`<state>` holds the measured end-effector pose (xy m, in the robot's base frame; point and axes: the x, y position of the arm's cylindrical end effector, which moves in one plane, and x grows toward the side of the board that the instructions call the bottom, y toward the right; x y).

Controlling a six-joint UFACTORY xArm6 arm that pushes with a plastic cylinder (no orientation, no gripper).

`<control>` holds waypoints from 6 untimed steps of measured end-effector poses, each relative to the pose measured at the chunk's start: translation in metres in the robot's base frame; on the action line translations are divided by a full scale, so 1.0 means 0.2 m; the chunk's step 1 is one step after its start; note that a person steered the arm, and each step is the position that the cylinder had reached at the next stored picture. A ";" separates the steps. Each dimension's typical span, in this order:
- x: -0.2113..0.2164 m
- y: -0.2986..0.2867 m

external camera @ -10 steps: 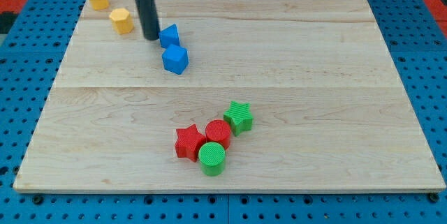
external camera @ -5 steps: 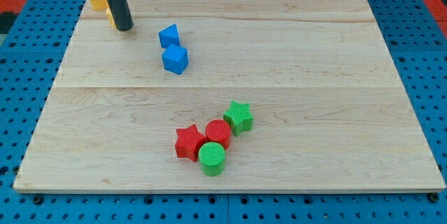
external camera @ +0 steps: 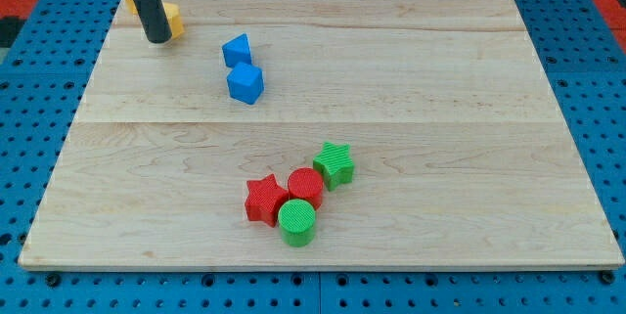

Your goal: Push yellow hexagon slightly towards up

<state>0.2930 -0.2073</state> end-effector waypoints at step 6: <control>-0.03 0.67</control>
